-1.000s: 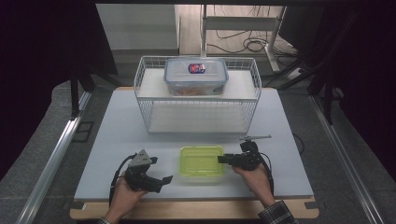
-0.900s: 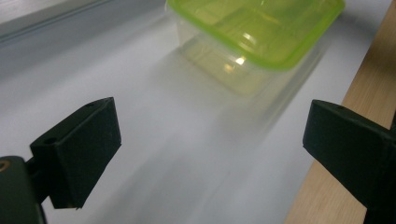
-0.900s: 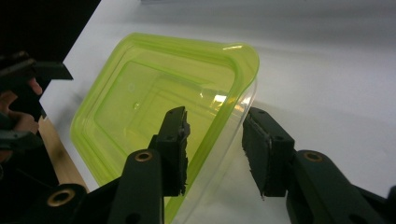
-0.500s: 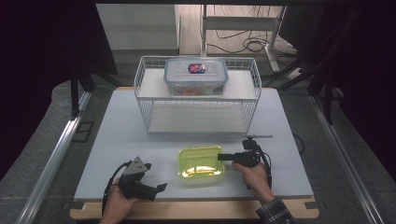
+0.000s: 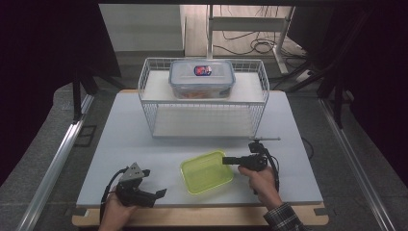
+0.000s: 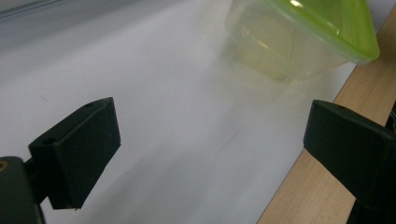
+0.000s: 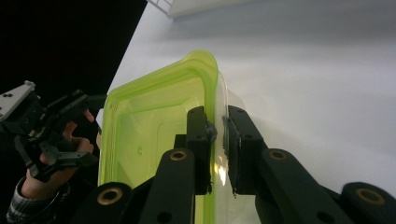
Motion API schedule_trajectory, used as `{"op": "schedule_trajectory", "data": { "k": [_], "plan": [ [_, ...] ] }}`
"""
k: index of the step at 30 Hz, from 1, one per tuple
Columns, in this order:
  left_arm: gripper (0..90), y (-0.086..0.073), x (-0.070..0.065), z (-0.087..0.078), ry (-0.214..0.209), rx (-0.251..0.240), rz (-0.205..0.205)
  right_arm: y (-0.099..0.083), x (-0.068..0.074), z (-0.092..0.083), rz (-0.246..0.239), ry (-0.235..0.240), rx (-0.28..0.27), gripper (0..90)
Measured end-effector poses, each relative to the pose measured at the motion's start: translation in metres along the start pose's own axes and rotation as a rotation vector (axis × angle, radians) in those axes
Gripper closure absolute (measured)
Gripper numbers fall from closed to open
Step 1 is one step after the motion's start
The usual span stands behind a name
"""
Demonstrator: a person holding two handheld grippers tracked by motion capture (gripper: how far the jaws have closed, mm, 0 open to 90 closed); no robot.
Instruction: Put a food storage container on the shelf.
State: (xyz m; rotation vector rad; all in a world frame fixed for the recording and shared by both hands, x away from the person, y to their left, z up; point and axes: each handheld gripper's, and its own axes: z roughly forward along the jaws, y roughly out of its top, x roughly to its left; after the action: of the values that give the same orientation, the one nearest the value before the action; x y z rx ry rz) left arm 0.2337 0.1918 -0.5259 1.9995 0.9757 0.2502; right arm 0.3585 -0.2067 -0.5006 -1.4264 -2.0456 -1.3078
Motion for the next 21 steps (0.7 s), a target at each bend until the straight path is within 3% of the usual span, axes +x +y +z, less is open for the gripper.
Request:
{"op": "schedule_trajectory", "data": {
  "k": [7, 21],
  "plan": [
    [2.8, -0.003, 0.003, 0.001, 0.008, -0.018, -0.020, 0.007, 0.008, -0.014, -0.027, -0.001, -0.058, 80.3],
    [2.6, -0.003, 0.002, 0.002, 0.012, -0.023, 0.000, 0.029, 0.030, -0.041, -0.077, -0.002, -0.127, 80.4]
  ]
}}
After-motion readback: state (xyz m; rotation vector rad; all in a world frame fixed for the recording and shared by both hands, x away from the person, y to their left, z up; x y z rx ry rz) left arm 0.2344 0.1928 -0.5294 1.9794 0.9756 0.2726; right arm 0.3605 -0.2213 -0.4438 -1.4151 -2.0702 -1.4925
